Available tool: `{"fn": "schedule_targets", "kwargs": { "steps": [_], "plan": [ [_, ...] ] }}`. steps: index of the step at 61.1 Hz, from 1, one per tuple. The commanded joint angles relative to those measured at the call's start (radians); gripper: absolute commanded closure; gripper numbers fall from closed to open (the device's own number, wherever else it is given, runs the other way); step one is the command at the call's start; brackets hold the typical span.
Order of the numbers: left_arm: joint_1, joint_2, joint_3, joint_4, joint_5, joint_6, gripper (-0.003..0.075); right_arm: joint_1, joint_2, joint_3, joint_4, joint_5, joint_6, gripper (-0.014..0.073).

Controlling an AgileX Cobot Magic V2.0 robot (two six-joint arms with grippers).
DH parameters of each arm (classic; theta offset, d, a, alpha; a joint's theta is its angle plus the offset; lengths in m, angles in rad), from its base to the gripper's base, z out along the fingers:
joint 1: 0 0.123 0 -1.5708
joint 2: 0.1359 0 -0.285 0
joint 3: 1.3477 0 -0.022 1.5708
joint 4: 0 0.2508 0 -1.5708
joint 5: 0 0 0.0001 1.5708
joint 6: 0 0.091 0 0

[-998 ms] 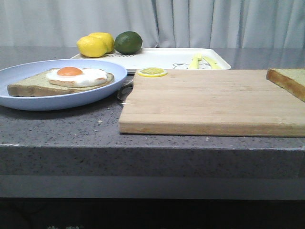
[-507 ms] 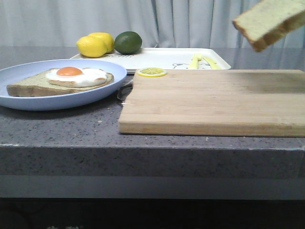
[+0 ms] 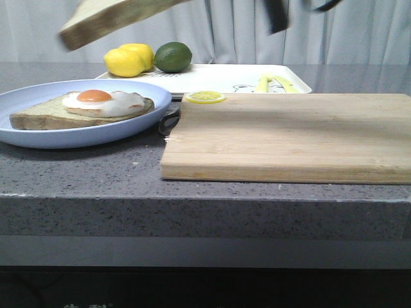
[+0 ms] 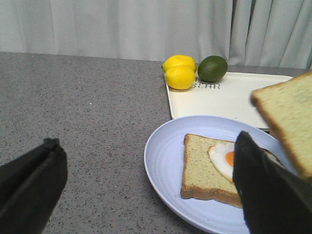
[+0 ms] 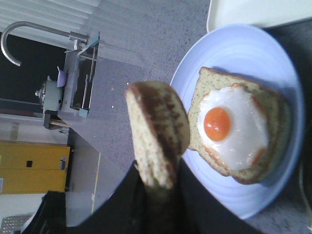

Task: Place bread and move sandwich to tray
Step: 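Carry the bread over the egg toast and lower it on top, then open the right gripper and withdraw it from the sandwich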

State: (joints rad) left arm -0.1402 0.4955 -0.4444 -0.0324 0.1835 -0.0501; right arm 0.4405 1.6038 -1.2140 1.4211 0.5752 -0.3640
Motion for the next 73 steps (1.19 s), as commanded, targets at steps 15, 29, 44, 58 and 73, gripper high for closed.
{"fn": "schedule_targets", "kwargs": {
  "steps": [15, 29, 44, 58, 73],
  "plan": [
    [-0.008, 0.012, -0.028, -0.001, -0.084, -0.009, 0.0051, 0.135, 0.212, -0.196, 0.158, -0.153, -0.019, 0.0651],
    [-0.008, 0.012, -0.028, -0.001, -0.084, -0.009, 0.0051, 0.130, 0.244, -0.203, 0.141, -0.168, -0.019, 0.0549],
    [-0.008, 0.012, -0.028, -0.001, -0.084, -0.009, 0.0051, 0.129, 0.244, -0.201, 0.082, -0.172, -0.019, 0.0401],
    [-0.008, 0.012, -0.028, -0.001, -0.084, -0.009, 0.0051, 0.111, 0.244, -0.170, 0.064, -0.163, -0.019, 0.0344],
    [-0.008, 0.012, -0.028, -0.001, -0.084, -0.009, 0.0051, 0.075, 0.236, -0.161, 0.053, -0.126, -0.019, 0.0227]
  ]
}}
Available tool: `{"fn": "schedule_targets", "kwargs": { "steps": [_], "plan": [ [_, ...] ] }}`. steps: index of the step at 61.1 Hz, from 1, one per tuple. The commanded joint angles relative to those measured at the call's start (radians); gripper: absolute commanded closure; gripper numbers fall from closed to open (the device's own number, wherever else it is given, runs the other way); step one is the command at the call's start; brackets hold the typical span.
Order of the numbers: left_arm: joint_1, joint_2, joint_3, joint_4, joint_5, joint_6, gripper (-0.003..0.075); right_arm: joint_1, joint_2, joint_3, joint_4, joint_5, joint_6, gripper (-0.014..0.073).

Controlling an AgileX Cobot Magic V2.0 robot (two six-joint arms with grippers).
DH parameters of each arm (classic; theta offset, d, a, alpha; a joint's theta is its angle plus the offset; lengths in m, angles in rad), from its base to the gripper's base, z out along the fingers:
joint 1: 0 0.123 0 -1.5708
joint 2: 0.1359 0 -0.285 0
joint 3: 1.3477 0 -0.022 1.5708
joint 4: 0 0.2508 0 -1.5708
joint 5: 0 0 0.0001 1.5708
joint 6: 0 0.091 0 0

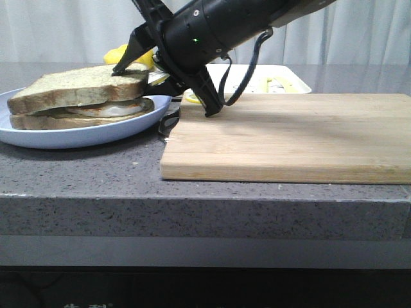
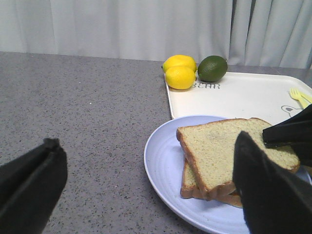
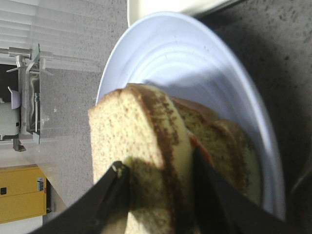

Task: Place bread and move sandwich to tray
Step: 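Open the right gripper and withdraw it from the sandwich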

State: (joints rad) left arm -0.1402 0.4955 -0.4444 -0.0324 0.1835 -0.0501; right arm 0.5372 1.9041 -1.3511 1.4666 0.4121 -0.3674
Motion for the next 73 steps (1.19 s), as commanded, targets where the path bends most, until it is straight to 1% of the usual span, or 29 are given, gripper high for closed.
{"fn": "schedule_targets", "kwargs": {
  "steps": [1, 12, 22, 26, 29, 32, 41, 45, 47, 55, 59, 62, 68, 73],
  "plan": [
    [-0.008, 0.012, -0.028, -0.001, -0.084, -0.009, 0.0051, -0.026, -0.068, -0.024, 0.000, 0.046, -0.015, 0.0224],
    [-0.008, 0.012, -0.028, -0.001, -0.084, -0.009, 0.0051, -0.064, -0.130, -0.024, -0.099, 0.090, -0.014, 0.0221],
    [-0.008, 0.012, -0.028, -0.001, -0.084, -0.009, 0.0051, -0.107, -0.213, -0.024, -0.144, 0.147, -0.014, 0.0221],
    [-0.008, 0.012, -0.028, -0.001, -0.084, -0.009, 0.0051, -0.126, -0.253, -0.024, -0.192, 0.169, -0.014, 0.0227],
    [-0.008, 0.012, -0.028, -0.001, -0.084, -0.009, 0.0051, -0.139, -0.281, -0.024, -0.244, 0.185, -0.014, 0.0253],
    [-0.008, 0.012, -0.028, -0.001, -0.084, -0.009, 0.0051, -0.153, -0.308, -0.024, -0.312, 0.203, -0.015, 0.0306],
    [-0.008, 0.012, -0.028, -0.001, -0.084, -0.009, 0.0051, -0.187, -0.380, -0.024, -0.542, 0.312, -0.017, 0.0559],
    [-0.008, 0.012, -0.028, -0.001, -0.084, -0.009, 0.0051, -0.204, -0.404, -0.024, -0.620, 0.368, -0.017, 0.0639],
    [-0.008, 0.012, -0.028, -0.001, -0.084, -0.009, 0.0051, -0.211, -0.413, -0.024, -0.648, 0.387, -0.017, 0.0664],
    [-0.008, 0.012, -0.028, -0.001, -0.084, -0.009, 0.0051, -0.266, -0.470, -0.024, -0.791, 0.442, -0.011, 0.0654],
    [-0.008, 0.012, -0.028, -0.001, -0.084, -0.009, 0.0051, -0.302, -0.506, -0.024, -0.879, 0.460, 0.028, 0.0654],
    [-0.008, 0.012, -0.028, -0.001, -0.084, -0.009, 0.0051, -0.327, -0.533, -0.024, -0.971, 0.474, 0.082, 0.0654],
    [-0.008, 0.012, -0.028, -0.001, -0.084, -0.009, 0.0051, -0.368, -0.583, -0.023, -1.216, 0.498, 0.239, 0.0654],
    [-0.008, 0.012, -0.028, -0.001, -0.084, -0.009, 0.0051, -0.386, -0.635, 0.004, -1.397, 0.483, 0.358, 0.0654]
  ]
}}
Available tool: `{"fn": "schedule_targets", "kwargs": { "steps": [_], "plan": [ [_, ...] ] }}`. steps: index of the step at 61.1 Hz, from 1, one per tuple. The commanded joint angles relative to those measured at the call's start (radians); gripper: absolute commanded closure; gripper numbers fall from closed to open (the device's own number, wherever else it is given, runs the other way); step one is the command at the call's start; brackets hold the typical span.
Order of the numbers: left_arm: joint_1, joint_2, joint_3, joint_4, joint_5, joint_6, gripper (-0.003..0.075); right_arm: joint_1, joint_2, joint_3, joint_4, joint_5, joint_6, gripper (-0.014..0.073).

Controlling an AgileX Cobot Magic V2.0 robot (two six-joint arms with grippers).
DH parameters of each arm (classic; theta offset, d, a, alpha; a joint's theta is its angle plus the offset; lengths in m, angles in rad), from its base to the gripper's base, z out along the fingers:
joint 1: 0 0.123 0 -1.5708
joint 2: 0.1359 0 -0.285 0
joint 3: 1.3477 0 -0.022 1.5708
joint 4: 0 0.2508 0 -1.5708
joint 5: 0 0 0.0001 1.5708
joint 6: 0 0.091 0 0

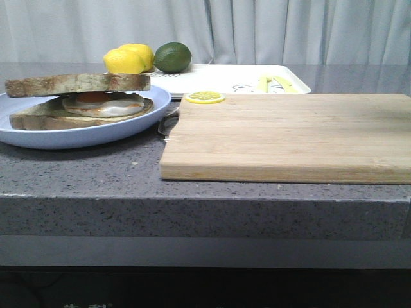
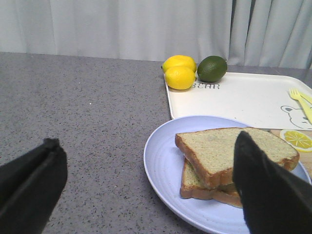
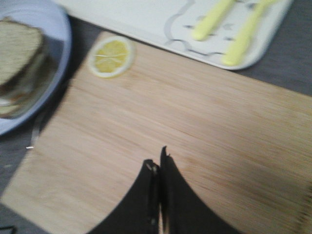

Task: Place bread and move sandwich to tray
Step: 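Open the right gripper and withdraw it from the sandwich, then grasp the rim of the blue plate with the left gripper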

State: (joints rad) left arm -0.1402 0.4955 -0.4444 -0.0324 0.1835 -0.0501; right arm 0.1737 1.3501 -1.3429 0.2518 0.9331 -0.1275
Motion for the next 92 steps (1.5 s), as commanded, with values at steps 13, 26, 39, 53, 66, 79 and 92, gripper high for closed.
{"fn": "schedule_targets", "kwargs": {
  "steps": [13, 26, 39, 53, 66, 79, 92],
  "plan": [
    [-0.008, 0.012, -0.028, -0.001, -0.084, -0.009, 0.0051, -0.022, -0.271, 0.222, -0.331, -0.215, 0.227, 0.0654],
    [-0.008, 0.012, -0.028, -0.001, -0.084, -0.009, 0.0051, -0.022, -0.529, 0.549, -0.283, -0.457, 0.228, 0.0654],
    [-0.008, 0.012, -0.028, -0.001, -0.084, -0.009, 0.0051, -0.022, -0.815, 0.790, -0.242, -0.574, 0.228, 0.0654],
    [-0.008, 0.012, -0.028, -0.001, -0.087, -0.009, 0.0051, -0.022, -1.053, 0.931, -0.240, -0.693, 0.228, 0.0654],
    [-0.008, 0.055, -0.065, -0.026, -0.058, -0.009, 0.0051, -0.022, -1.072, 0.954, -0.240, -0.706, 0.228, 0.0654],
    [-0.008, 0.310, -0.256, -0.026, 0.123, -0.009, 0.0051, -0.022, -1.072, 0.954, -0.240, -0.714, 0.228, 0.0654],
    [-0.008, 0.601, -0.451, -0.026, 0.287, -0.009, 0.0051, -0.022, -1.072, 0.954, -0.240, -0.714, 0.228, 0.0654]
  ]
}}
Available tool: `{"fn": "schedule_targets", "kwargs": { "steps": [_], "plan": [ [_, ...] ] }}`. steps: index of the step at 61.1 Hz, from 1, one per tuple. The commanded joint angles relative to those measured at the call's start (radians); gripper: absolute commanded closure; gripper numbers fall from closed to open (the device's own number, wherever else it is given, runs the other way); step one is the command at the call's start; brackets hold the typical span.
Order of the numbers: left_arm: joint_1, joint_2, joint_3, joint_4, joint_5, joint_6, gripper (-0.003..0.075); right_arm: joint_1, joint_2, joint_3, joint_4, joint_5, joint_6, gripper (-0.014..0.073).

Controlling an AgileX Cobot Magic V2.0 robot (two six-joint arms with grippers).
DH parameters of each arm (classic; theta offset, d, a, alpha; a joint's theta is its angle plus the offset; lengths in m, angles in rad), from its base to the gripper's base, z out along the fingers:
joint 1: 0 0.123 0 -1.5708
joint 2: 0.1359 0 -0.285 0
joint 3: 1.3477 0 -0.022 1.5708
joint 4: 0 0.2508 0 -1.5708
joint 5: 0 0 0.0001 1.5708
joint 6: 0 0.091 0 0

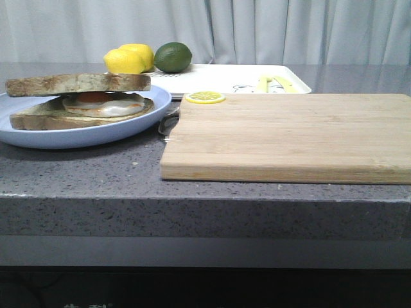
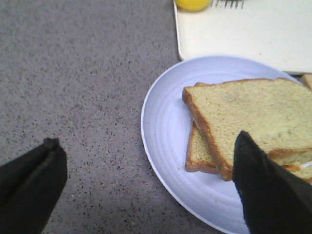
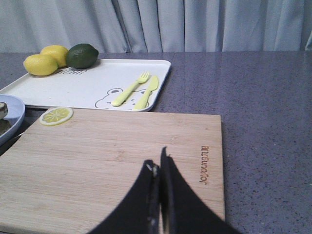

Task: Place bread and move sandwich to tray
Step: 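Grasp the rim of the blue plate with the left gripper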

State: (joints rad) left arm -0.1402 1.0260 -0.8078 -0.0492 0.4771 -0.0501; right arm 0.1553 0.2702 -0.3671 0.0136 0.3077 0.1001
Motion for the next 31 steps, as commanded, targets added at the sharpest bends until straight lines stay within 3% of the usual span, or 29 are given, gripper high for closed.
{"fn": "schedule_targets", "kwargs": {
  "steps": [1, 19, 31],
  "plan": [
    [-0.008, 0.088, -0.103, -0.009, 0.003, -0.009, 0.0051, -0.004, 0.008, -0.022, -0.002, -0.089, 0.001, 0.0654],
    [0.017, 0.354, -0.247, 0.049, 0.070, -0.009, 0.0052, -0.004, 0.008, -0.022, -0.002, -0.086, 0.001, 0.0654],
    [0.028, 0.424, -0.253, 0.029, 0.061, -0.009, 0.0120, -0.004, 0.008, -0.022, -0.002, -0.086, 0.001, 0.0654]
  ]
}}
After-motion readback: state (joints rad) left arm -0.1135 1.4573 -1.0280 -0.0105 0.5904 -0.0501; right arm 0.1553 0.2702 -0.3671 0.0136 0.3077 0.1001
